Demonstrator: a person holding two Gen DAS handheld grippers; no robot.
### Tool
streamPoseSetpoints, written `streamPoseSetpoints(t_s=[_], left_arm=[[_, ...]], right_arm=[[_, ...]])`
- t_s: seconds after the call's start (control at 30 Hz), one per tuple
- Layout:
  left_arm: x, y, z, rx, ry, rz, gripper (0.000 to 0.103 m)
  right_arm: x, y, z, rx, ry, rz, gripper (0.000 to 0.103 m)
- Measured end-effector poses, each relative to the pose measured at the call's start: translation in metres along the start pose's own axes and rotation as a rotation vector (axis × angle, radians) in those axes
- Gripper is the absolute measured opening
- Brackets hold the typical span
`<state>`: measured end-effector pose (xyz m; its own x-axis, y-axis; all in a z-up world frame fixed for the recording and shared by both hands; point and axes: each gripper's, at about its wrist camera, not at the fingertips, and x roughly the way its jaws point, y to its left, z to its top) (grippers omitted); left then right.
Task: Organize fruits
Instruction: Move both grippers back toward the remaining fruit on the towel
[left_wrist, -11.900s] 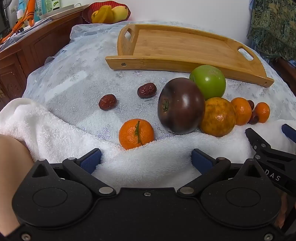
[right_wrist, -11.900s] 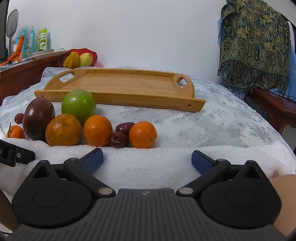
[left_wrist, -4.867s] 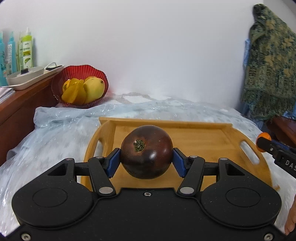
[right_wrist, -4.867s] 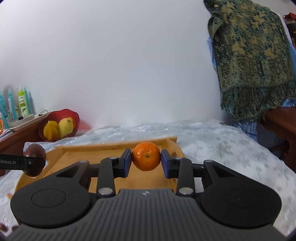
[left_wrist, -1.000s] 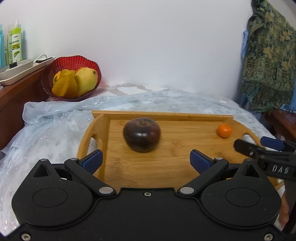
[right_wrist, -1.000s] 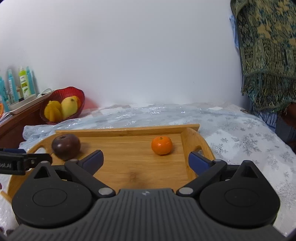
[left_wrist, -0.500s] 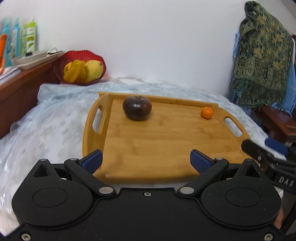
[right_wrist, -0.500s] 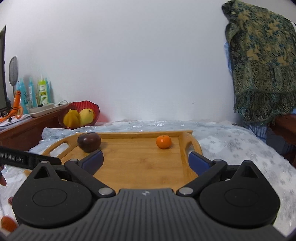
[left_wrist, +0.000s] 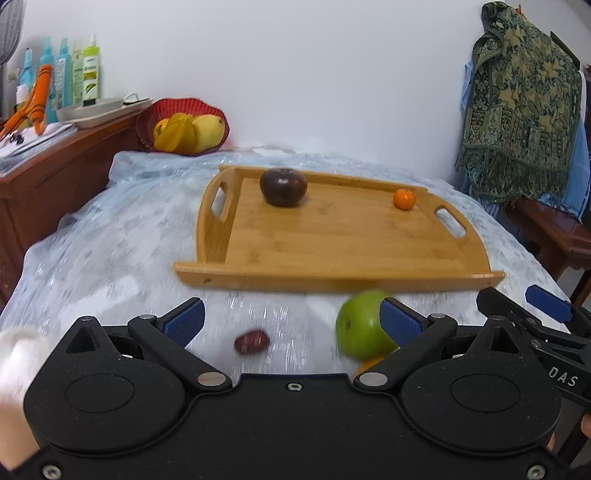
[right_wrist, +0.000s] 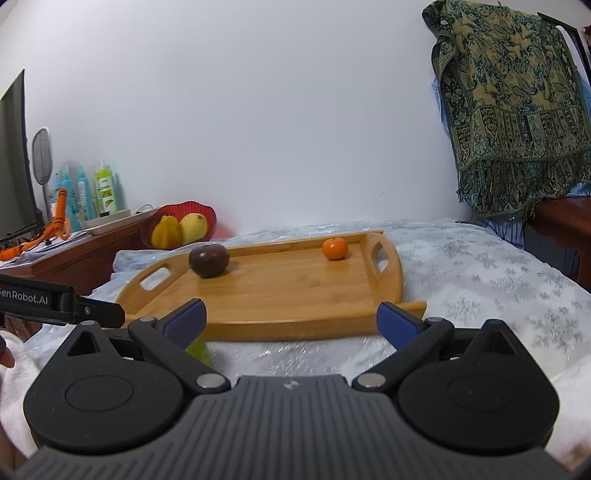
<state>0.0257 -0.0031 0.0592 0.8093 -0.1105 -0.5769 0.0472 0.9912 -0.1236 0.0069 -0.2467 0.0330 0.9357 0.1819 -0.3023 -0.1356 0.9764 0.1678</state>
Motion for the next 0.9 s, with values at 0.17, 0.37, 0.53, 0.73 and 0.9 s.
streamPoseSetpoints(t_s=[0.17,0.37,0.53,0.73,0.9], left_arm=[[-0.017,0.002,-0.016,-0.023,0.006,-0.003,0.101],[-0.03,0.003,-0.031,-0.04,0.011,-0.01,0.101],[-0.036,0.004,-0.043,-0.026,0.019,-0.001,0.101],[-0.038,0.008,-0.056,-0.022,0.058,-0.005,0.078],[-0.036,0.014,-0.059,-0.044,0.073,0.01,0.063]], right_arm=[[-0.014,0.008,-0.007,-0.032,-0.005,-0.013,0.103],[-0.027,0.018,-0.019,-0.064,0.016,-0.008,0.103],[-0.032,0.031,-0.028,-0.127,0.03,-0.017,0.103],[-0.033,0.037,-0.033,-0.132,0.07,0.005,0.101],[-0.03,0.036,-0.036,-0.109,0.097,-0.003,0.086]])
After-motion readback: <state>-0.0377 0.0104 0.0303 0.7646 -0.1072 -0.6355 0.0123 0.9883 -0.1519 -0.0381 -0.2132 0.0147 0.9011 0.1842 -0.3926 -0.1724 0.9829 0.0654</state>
